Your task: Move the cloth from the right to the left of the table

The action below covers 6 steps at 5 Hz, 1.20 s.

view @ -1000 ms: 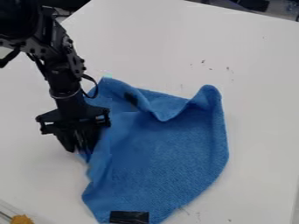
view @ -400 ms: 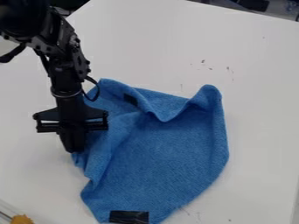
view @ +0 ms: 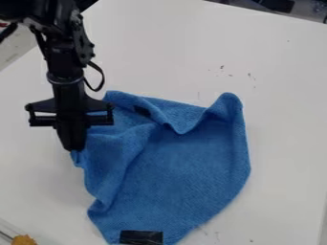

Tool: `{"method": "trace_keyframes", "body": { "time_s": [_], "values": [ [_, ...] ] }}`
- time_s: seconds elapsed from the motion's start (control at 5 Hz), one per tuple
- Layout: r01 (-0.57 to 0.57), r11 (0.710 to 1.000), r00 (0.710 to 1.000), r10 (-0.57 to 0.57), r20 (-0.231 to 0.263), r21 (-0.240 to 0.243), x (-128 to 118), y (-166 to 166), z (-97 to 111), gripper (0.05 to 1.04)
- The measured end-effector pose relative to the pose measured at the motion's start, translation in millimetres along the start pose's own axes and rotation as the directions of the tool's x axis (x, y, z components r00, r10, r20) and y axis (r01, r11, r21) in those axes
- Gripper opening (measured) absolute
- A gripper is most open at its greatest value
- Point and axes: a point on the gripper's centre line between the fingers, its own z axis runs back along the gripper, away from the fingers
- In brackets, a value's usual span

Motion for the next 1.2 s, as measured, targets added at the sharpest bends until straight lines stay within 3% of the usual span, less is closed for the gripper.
{"method": "trace_keyframes", "body": {
  "time_s": [0.2, 0.4, 0.8, 1.0, 1.2],
  "values": [
    [-0.046, 0.999, 0.998, 0.046, 0.036, -0.003, 3.2, 21.5, 11.3, 0.083],
    [-0.083, 0.997, 0.996, 0.083, 0.026, 0.001, 0.5, 46.7, 5.2, 0.083],
    [-0.134, 0.991, 0.986, 0.132, 0.101, 0.006, -2.4, 82.1, 2.2, 0.083],
    [-0.134, 0.990, 0.988, 0.136, 0.073, -0.037, -3.1, 80.2, -18.4, 0.116],
    [-0.127, 0.988, 0.990, 0.131, 0.044, -0.086, -6.3, 76.0, -33.4, 0.306]
  ]
}}
